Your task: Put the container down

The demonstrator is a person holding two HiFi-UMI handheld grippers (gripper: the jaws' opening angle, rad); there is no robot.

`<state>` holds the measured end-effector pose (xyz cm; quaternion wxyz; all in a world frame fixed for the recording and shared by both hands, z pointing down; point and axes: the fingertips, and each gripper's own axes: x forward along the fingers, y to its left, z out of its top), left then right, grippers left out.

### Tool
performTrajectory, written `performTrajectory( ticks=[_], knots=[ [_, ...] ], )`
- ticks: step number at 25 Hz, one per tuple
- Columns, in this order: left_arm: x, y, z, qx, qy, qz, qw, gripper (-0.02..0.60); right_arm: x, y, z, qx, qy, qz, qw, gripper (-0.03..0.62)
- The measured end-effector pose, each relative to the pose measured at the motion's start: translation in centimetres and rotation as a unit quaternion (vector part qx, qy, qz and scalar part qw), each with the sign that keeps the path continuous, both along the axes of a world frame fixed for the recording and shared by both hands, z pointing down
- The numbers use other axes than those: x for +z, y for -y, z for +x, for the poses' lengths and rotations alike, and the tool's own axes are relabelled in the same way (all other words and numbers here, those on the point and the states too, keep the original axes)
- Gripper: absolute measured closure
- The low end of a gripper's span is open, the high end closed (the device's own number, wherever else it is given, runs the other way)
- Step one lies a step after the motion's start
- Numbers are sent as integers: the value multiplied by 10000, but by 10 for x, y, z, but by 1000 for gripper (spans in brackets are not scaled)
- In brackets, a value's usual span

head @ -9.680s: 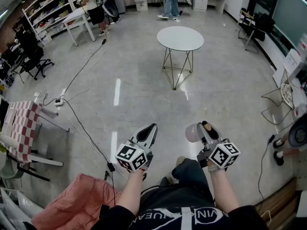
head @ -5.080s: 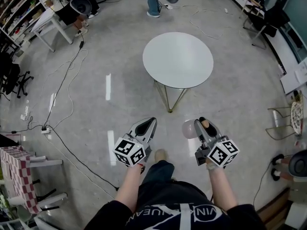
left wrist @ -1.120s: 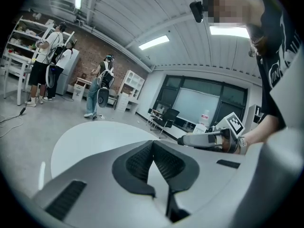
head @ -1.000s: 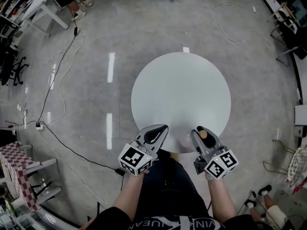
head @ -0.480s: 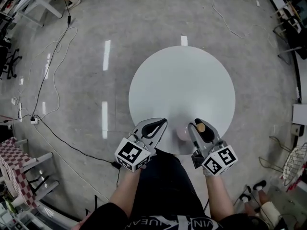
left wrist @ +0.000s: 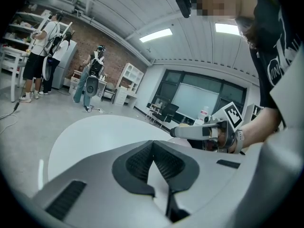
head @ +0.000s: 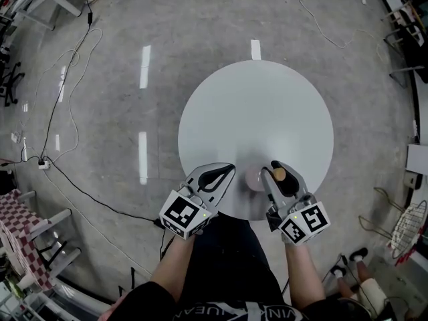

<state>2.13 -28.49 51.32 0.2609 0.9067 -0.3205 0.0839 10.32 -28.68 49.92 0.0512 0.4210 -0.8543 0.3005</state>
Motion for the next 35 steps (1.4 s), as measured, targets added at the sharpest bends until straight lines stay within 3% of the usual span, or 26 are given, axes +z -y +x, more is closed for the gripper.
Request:
performTrajectory(
  ticks=[10,35],
  knots=[
    [10,15,4,43,-11,-119,9999,568,9,22,-11,-311,-716,337,9964,468],
    [25,22,1,70,-79,-305,9995,568,24,53,-18,-325,-1301,787,9878,468]
  ],
)
